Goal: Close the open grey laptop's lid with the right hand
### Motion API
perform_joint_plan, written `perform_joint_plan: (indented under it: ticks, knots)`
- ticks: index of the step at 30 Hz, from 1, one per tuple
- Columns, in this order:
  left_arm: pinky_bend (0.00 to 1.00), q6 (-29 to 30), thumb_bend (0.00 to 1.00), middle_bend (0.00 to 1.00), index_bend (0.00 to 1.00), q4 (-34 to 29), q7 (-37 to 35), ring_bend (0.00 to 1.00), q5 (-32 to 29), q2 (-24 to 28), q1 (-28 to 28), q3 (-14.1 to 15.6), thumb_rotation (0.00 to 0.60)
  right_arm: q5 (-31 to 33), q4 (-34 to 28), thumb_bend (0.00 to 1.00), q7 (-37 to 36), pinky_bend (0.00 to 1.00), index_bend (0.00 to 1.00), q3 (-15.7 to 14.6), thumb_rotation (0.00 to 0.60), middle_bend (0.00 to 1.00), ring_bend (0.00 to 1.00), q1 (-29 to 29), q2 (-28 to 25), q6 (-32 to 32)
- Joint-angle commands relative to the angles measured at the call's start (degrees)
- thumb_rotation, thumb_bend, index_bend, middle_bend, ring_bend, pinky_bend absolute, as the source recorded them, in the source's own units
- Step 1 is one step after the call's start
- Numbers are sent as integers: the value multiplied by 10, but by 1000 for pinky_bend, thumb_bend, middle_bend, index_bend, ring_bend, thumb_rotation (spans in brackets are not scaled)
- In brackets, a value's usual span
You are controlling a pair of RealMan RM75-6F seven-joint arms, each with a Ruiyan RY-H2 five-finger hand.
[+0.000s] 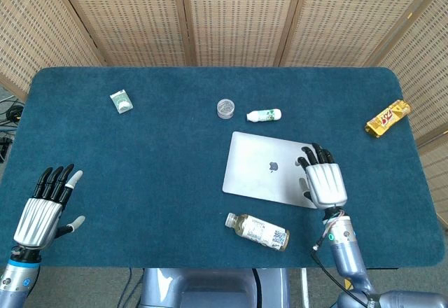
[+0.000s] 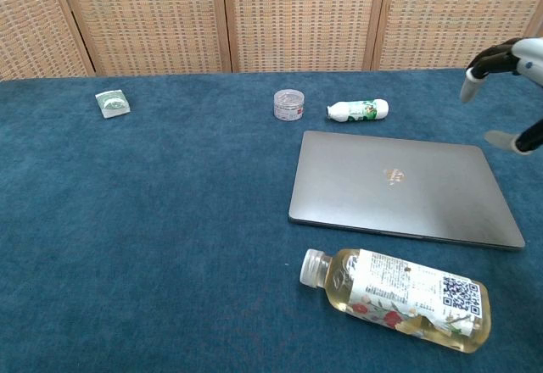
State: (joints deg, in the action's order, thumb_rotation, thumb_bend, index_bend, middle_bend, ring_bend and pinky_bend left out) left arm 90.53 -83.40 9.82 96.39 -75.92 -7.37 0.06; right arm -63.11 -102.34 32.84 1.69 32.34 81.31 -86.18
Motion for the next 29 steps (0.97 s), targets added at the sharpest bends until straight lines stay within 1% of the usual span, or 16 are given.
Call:
perform_joint_plan:
  ticks: [1,2,4,5,7,13,20,22,29]
  knots:
    - [0,3,0,0,0,1,-1,0,-3,-3,1,-3,600,-46,31,126,-54,152,172,-28,600,22,0,-41,-18,-31]
    - [0,4,0,0,0,2,-2,0,-4,-5,2,-4,600,-59,44,70,-72,119,132,-33,600,4,0,-51,-19,-37]
    - [0,7,0,0,0,4,-3,0,-6,-7,2,-6,600,-75,60,13,-91,55,74,-41,600,0,0,-64,-20,-43]
    - [0,7,0,0,0,6,-4,0,-9,-9,3,-8,600,-87,73,1,-104,28,52,-47,600,0,0,-73,-20,-48]
    - [0,8,0,0,0,8,-5,0,-14,-11,4,-11,600,-108,96,0,-124,4,36,-59,600,0,0,-88,-20,-55]
    - [0,0,0,0,0,15,-14,0,-27,-14,2,-15,600,-158,158,0,-186,0,34,-84,600,0,0,-125,-22,-70]
    - [0,3,0,0,0,17,-27,0,-38,-9,4,-23,600,-201,222,0,-246,0,31,-98,600,0,0,-160,-24,-86]
    - [0,5,0,0,0,16,-27,0,-37,-9,4,-23,600,-209,231,0,-249,0,28,-100,600,0,0,-167,-27,-87]
    - [0,15,0,0,0,17,-19,0,-25,-11,6,-20,600,-228,227,0,-266,0,26,-85,600,0,0,-183,-40,-106]
